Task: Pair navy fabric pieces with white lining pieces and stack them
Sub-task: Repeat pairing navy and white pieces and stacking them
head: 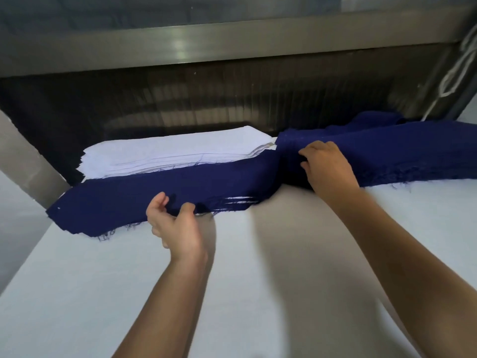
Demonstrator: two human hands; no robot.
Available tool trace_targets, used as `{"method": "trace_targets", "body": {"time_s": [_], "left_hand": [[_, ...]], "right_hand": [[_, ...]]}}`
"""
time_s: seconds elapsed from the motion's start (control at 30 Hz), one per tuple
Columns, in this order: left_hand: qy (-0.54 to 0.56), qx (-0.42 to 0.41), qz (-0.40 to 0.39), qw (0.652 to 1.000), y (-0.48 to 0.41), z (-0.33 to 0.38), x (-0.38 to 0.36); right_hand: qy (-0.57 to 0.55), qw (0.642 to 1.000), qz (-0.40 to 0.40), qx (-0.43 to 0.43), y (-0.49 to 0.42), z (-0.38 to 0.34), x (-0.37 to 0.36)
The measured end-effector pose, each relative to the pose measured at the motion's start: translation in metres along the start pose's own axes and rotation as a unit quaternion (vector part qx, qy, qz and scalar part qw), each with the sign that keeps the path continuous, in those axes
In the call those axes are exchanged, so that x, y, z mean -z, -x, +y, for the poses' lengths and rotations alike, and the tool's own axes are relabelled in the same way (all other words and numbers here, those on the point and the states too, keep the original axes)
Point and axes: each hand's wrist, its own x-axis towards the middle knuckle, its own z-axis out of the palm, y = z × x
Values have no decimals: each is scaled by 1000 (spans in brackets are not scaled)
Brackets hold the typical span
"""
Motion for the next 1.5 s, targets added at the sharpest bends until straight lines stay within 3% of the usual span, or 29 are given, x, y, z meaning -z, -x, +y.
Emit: {"method": "trace_targets", "body": {"time_s": [0.27,0.5,0.6,0.7,0.77,0.83,0.9,1.07,1.23,1.3,1.5], "left_hand": [[-74,-84,-68,991,10,-9,0],[-35,-124,-99,987,7,-14,-1],[-34,-132,-104,985,6,-15,-1],[-30,-131,-103,986,5,-15,-2],[-33,-134,-106,985,5,-15,-3],[-46,-142,-117,982,7,-14,-3],[-57,-153,-137,977,9,-13,-3],[-34,-173,-213,961,16,-9,-3],[-61,-234,-314,918,25,-7,1],[-78,-219,-354,906,27,-6,3],[-78,-149,-322,932,27,-1,3]], "right_hand": [[19,1000,12,-21,-8,5,4],[-152,984,58,-73,-6,12,5],[-250,960,77,-97,-5,17,4],[-327,928,148,-101,3,16,-1],[-313,917,240,-65,12,11,-5],[-230,913,336,12,22,2,-10],[-182,902,382,88,31,-9,-16],[-151,900,355,203,50,-44,-25],[-136,895,342,254,67,-77,-38],[-140,894,335,263,70,-81,-40],[-153,905,283,278,79,-75,-37]]}}
